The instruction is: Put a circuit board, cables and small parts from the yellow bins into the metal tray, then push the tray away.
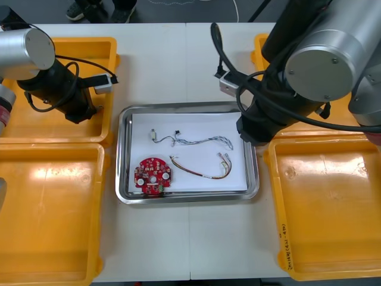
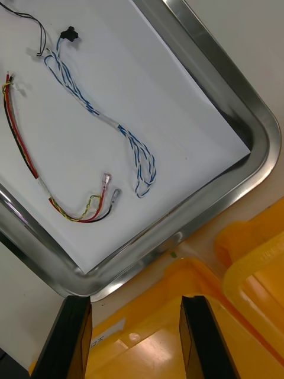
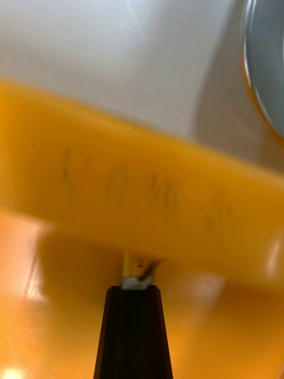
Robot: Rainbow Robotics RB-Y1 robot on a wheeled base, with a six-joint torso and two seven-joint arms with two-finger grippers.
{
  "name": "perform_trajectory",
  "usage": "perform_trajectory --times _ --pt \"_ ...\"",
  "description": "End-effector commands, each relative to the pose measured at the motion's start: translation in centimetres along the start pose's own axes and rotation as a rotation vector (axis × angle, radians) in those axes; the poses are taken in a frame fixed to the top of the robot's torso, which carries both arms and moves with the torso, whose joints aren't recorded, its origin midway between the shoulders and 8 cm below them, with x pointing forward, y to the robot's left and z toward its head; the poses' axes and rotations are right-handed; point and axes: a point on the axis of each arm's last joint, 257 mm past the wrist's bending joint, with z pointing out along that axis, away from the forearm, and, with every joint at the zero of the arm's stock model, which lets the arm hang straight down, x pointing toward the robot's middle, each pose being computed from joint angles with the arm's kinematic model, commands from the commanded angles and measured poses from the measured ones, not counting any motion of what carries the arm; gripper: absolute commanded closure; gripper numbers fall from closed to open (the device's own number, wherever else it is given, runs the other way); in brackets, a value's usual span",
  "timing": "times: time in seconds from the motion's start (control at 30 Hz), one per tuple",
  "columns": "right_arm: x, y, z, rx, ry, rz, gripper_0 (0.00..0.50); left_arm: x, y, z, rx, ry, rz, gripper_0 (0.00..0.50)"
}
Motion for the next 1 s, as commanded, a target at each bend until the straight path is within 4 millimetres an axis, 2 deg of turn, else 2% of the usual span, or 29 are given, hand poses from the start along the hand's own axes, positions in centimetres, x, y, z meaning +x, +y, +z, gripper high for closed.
perform_trajectory --times 0.03,0.4,0.57,0.73,0.77,0.8,0.83,1.0 --pt "1.5 -2.0 -1.5 -0.006 -0.026 0.161 0.072 3.0 2.3 -3.3 -0.036 0.022 -0.061 0.5" --pt "6.0 -5.4 -1.5 0.003 -0.005 0.372 0.069 7.4 3.4 -7.5 -0.032 0.074 -0.092 0.5" --pt "8.0 -6.3 -1.6 0.011 0.013 0.474 0.068 8.2 3.3 -8.1 -0.023 0.084 -0.099 0.5" --pt "9.9 -6.7 -1.6 0.04 0.033 0.554 0.058 8.0 3.2 -8.0 -0.021 0.08 -0.099 0.492" --pt "10.2 -6.7 -1.7 0.043 0.033 0.569 0.058 8.0 3.2 -8.0 -0.021 0.08 -0.099 0.438" --pt "10.6 -6.8 -1.7 0.047 0.036 0.591 0.056 7.9 3.2 -8.0 -0.02 0.077 -0.098 0.17" --pt "10.9 -6.8 -1.8 0.049 0.037 0.601 0.051 7.9 3.2 -8.0 -0.019 0.076 -0.099 0.0" --pt "12.5 -6.8 -1.5 0.068 0.044 0.674 0.044 7.1 3.2 -8.1 -0.015 0.065 -0.092 0.0"
